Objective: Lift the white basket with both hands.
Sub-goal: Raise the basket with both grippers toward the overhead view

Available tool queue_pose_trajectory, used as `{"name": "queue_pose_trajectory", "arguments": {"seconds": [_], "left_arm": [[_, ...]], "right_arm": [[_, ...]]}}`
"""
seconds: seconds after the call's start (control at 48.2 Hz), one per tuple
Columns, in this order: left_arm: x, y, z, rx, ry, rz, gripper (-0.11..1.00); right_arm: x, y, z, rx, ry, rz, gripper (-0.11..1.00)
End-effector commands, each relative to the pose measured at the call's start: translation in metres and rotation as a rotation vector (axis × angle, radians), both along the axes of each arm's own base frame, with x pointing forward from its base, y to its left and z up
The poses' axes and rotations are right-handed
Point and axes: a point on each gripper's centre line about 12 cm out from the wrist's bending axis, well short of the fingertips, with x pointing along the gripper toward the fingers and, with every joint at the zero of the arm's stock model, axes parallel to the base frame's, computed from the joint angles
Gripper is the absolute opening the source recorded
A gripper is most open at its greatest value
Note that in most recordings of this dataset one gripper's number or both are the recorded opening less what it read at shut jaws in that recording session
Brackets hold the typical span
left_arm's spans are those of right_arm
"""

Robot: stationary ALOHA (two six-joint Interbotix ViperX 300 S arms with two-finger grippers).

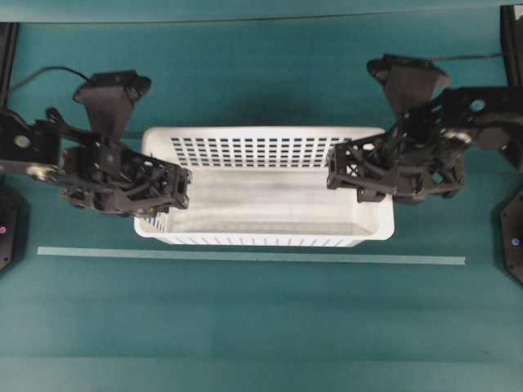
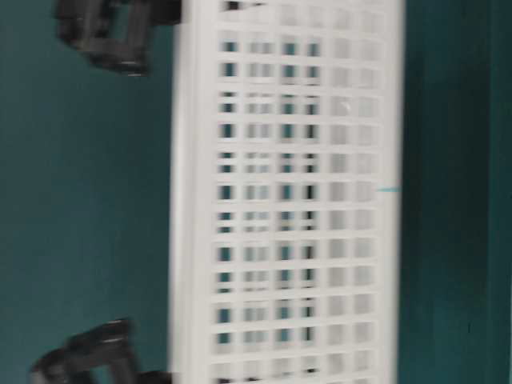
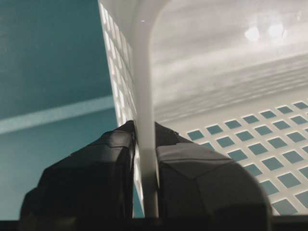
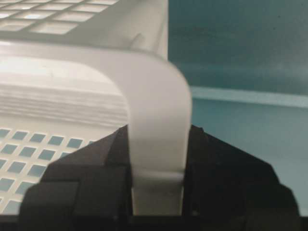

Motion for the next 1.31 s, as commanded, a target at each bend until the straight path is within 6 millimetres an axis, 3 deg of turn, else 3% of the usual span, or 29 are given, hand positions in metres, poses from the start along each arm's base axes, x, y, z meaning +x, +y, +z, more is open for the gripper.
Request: {"name": "queue_pose_trajectory", "arguments": {"seconds": [0.0, 0.373, 0.912, 1.285], "left_arm": [[0.003, -0.001, 0.038, 0.014, -0.073, -0.016, 0.06], [-0.011, -0.001, 0.112, 0.019, -0.16, -0.008, 0.06], [-0.017, -0.001, 0.19, 0.029, -0.276, -0.01, 0.06], [-0.028, -0.001, 0.234, 0.04, -0.332, -0.019, 0.06]], "right_arm": [[0.007, 0.0, 0.019, -0.006, -0.034, 0.023, 0.18], [0.001, 0.001, 0.091, -0.008, -0.066, 0.044, 0.18], [-0.006, 0.003, 0.173, -0.03, -0.204, 0.052, 0.18], [-0.011, 0.011, 0.208, -0.036, -0.253, 0.083, 0.18]]}}
